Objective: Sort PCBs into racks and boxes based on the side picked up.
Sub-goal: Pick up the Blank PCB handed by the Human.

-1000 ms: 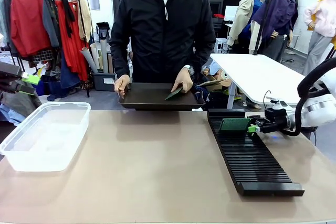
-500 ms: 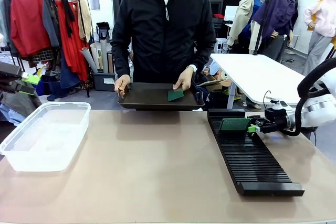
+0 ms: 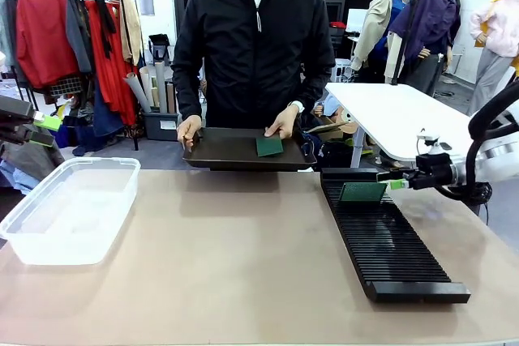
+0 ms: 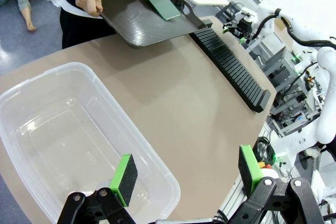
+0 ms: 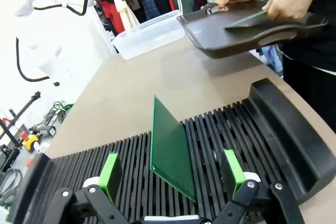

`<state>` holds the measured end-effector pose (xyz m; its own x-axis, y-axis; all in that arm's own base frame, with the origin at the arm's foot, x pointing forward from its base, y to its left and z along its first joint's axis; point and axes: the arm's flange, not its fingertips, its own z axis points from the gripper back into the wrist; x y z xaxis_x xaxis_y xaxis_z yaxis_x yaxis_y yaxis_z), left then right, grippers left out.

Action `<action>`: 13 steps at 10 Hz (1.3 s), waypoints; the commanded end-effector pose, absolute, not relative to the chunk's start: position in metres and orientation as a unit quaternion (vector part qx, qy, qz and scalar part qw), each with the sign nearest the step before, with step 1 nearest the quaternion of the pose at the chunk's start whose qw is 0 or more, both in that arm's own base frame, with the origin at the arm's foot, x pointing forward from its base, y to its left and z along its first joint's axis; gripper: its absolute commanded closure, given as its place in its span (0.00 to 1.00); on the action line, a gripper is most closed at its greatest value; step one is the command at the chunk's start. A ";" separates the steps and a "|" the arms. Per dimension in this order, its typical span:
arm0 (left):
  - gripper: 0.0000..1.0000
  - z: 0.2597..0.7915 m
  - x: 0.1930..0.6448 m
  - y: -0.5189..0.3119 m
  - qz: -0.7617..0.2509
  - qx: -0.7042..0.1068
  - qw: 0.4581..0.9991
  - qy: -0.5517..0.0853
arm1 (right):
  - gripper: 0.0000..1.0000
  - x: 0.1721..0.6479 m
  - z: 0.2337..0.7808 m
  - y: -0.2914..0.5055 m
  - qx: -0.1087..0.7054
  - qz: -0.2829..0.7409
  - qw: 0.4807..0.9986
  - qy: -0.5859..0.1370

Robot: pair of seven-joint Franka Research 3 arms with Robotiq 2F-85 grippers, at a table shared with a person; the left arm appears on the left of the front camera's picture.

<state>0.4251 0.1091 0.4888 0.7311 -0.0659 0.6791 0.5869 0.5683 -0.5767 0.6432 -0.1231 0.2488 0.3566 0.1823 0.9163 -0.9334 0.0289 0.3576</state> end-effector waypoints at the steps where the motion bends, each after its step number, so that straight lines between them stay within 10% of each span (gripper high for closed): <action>1: 0.00 0.490 0.424 0.109 -0.198 -0.421 0.829 -0.311 | 0.00 0.634 0.278 -0.123 0.536 0.427 0.642 -0.345; 13: 0.00 0.490 0.424 0.109 -0.198 -0.421 0.829 -0.311 | 0.00 0.588 0.421 -0.071 0.687 0.357 0.588 -0.234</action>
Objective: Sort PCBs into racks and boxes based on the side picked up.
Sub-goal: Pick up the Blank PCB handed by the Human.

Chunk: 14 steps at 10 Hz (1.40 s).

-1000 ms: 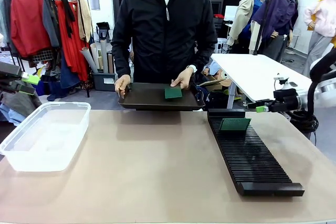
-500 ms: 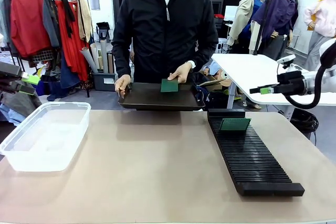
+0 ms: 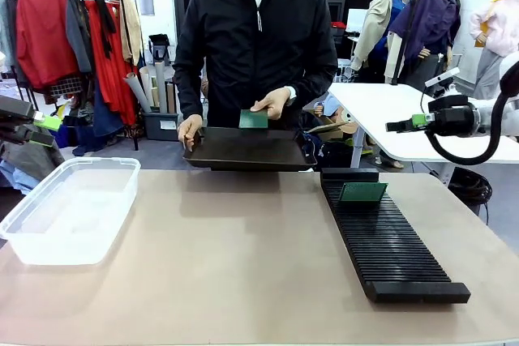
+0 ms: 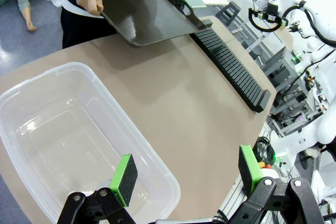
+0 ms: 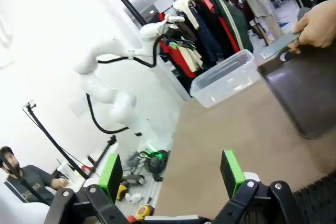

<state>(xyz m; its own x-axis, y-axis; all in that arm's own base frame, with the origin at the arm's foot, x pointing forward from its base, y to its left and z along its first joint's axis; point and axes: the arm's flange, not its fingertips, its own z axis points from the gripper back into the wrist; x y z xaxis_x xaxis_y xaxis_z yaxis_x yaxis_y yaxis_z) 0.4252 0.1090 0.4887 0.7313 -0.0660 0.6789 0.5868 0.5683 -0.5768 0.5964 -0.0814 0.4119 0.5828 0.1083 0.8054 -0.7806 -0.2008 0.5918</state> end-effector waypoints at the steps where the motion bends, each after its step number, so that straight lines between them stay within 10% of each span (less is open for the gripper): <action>1: 0.00 0.490 0.424 0.109 -0.198 -0.421 0.829 -0.311 | 0.00 0.583 0.425 -0.061 0.709 0.328 0.587 -0.212; 12: 0.00 0.490 0.424 0.109 -0.198 -0.421 0.829 -0.311 | 0.00 0.572 0.416 -0.046 0.645 0.145 0.751 -0.011; 14: 0.00 0.490 0.424 0.109 -0.198 -0.421 0.829 -0.311 | 0.00 0.581 0.402 -0.052 0.694 0.145 0.704 -0.043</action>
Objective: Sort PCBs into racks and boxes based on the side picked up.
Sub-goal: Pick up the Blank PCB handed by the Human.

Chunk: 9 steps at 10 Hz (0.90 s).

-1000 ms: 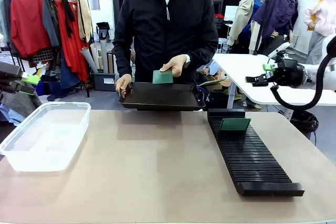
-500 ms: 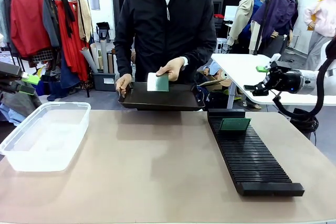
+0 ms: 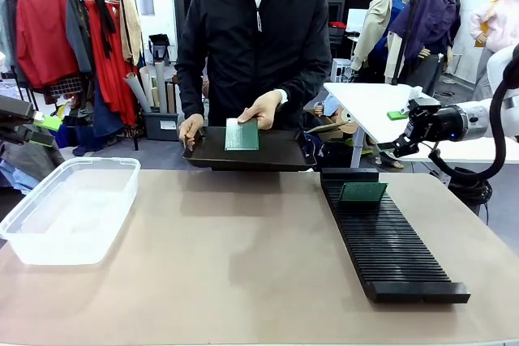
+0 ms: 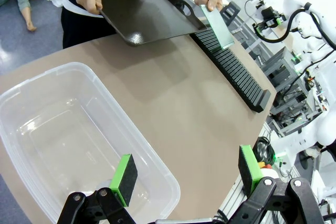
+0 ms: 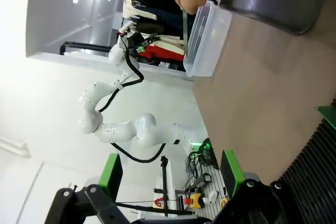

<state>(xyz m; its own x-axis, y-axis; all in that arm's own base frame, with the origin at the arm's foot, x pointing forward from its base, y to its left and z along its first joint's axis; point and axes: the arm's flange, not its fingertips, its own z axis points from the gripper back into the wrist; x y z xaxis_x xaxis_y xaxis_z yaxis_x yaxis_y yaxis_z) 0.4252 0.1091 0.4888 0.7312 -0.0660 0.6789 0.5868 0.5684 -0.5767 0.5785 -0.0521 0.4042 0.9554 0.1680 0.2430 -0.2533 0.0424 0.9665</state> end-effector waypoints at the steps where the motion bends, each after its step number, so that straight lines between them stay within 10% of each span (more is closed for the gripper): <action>1: 0.00 0.490 0.424 0.109 -0.198 -0.421 0.829 -0.311 | 0.00 0.581 0.402 -0.052 0.694 0.145 0.704 -0.043; 9: 0.00 0.490 0.424 0.109 -0.198 -0.421 0.829 -0.311 | 0.00 0.581 0.402 -0.052 0.694 0.145 0.704 -0.043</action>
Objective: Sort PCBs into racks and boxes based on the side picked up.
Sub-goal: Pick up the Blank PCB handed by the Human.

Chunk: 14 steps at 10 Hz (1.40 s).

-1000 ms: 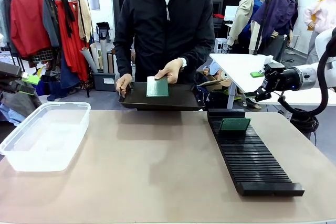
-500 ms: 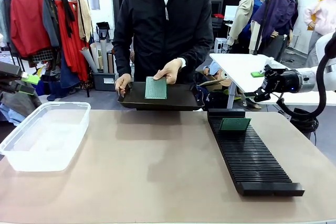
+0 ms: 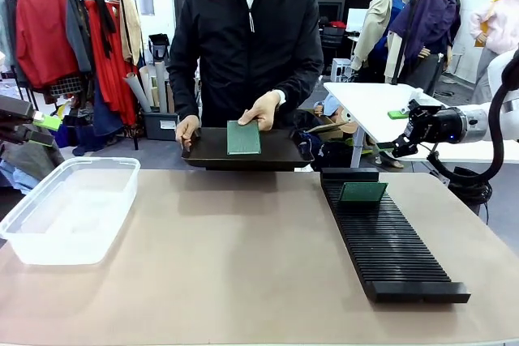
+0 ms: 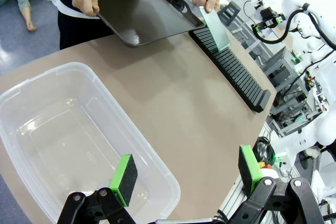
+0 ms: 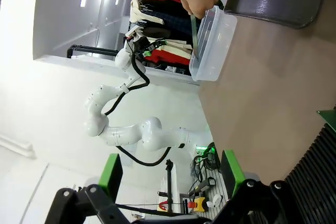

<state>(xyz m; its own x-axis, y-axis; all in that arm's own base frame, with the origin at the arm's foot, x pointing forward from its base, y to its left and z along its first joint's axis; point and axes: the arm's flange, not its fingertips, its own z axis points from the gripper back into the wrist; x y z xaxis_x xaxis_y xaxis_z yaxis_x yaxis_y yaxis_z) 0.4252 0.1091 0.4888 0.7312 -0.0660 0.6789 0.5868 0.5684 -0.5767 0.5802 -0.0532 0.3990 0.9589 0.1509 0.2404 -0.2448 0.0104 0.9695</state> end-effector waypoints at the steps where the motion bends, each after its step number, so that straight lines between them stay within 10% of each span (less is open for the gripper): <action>1: 0.00 0.489 0.425 0.109 -0.197 -0.421 0.830 -0.309 | 0.00 0.581 0.402 -0.052 0.694 0.145 0.704 -0.043; 14: 0.00 0.476 0.586 0.032 -0.229 -0.534 0.748 -0.322 | 0.00 0.581 0.402 -0.052 0.694 0.145 0.704 -0.043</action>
